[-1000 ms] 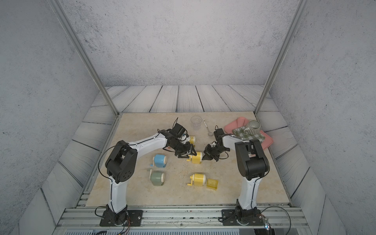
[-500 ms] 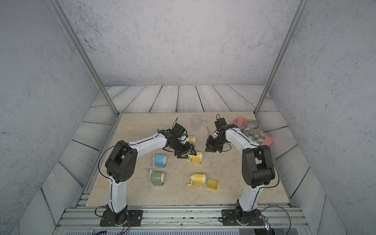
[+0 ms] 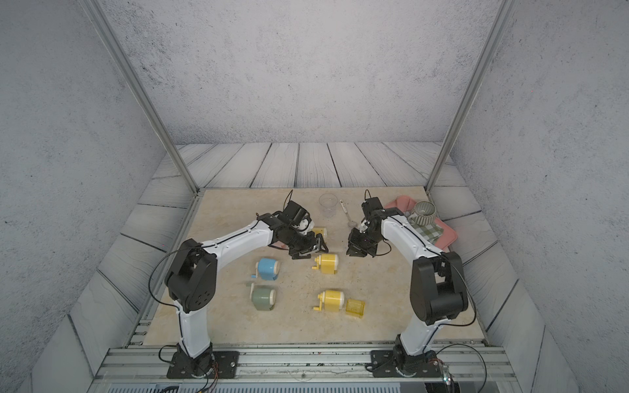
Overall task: Put the tray back into the pencil sharpener
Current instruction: Pick up the container from the center of the board.
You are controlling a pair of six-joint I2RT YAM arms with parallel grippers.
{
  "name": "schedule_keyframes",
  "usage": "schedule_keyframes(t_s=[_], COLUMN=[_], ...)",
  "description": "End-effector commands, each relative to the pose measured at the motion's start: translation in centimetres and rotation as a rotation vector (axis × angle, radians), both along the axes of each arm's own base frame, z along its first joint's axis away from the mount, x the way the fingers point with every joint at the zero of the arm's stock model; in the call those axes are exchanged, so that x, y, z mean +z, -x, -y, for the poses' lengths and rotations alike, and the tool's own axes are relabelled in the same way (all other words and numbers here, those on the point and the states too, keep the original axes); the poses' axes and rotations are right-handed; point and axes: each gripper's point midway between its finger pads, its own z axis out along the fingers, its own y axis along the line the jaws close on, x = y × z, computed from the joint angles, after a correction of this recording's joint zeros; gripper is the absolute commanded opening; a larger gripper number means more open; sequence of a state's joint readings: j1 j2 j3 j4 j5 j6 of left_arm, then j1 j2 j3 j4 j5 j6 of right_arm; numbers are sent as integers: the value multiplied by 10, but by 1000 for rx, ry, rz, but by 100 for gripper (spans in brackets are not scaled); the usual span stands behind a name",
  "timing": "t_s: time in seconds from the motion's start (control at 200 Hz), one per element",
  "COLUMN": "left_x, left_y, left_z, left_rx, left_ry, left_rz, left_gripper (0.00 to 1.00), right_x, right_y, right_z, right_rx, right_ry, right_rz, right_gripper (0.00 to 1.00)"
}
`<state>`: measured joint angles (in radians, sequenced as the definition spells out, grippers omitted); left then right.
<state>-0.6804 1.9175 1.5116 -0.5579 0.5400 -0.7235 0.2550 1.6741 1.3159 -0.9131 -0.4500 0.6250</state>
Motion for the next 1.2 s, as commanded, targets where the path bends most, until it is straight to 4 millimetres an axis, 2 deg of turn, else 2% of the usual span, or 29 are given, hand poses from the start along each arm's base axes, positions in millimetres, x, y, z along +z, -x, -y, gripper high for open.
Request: schedule_keyframes(t_s=[0.0,0.125,0.235,0.4,0.54,0.756,0.986,1.101,1.196], left_x=[24,47,57,53,46,37,32,24,28], left_y=[-1,8,24,57,81,97,116,125,129], left_z=[-11,-26,-46,-83,-102,-104,-104,-109,-110], left_rx=[20,41,84,167,150,70,15,-16,-32], left_ry=[0,-11,-32,-78,-120,-135,-88,-100,-88], left_rz=[46,90,107,90,58,17,-15,-27,-19], left_gripper=[84,82,80,78,78,78,77,77,76], right_x=[9,22,25,18,5,-21,-50,-60,-58], right_y=[13,25,39,67,95,132,165,170,168], right_z=[12,22,35,47,52,57,47,46,52], right_rx=[9,1,-21,-45,-72,-115,-106,-129,-156], right_ry=[50,94,141,168,181,239,318,340,362], right_rz=[0,17,35,27,-18,-72,-119,-128,-109], right_gripper=[24,32,35,36,36,34,34,34,34])
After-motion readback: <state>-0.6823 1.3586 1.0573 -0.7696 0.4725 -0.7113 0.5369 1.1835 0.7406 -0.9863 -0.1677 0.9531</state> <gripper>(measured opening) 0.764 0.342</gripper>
